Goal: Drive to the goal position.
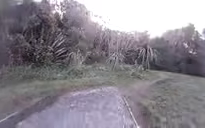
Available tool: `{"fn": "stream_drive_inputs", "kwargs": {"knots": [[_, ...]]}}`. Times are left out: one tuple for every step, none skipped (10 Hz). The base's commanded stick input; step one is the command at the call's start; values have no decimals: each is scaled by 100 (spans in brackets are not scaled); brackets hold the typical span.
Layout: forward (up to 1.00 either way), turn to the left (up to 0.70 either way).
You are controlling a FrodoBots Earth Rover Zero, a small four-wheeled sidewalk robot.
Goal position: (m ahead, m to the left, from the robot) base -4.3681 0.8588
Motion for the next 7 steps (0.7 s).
{"fn": "stream_drive_inputs", "kwargs": {"knots": [[-70, -34], [-70, -34], [-70, -34], [-70, -34], [-70, -34], [-70, -34], [-70, -34]]}}
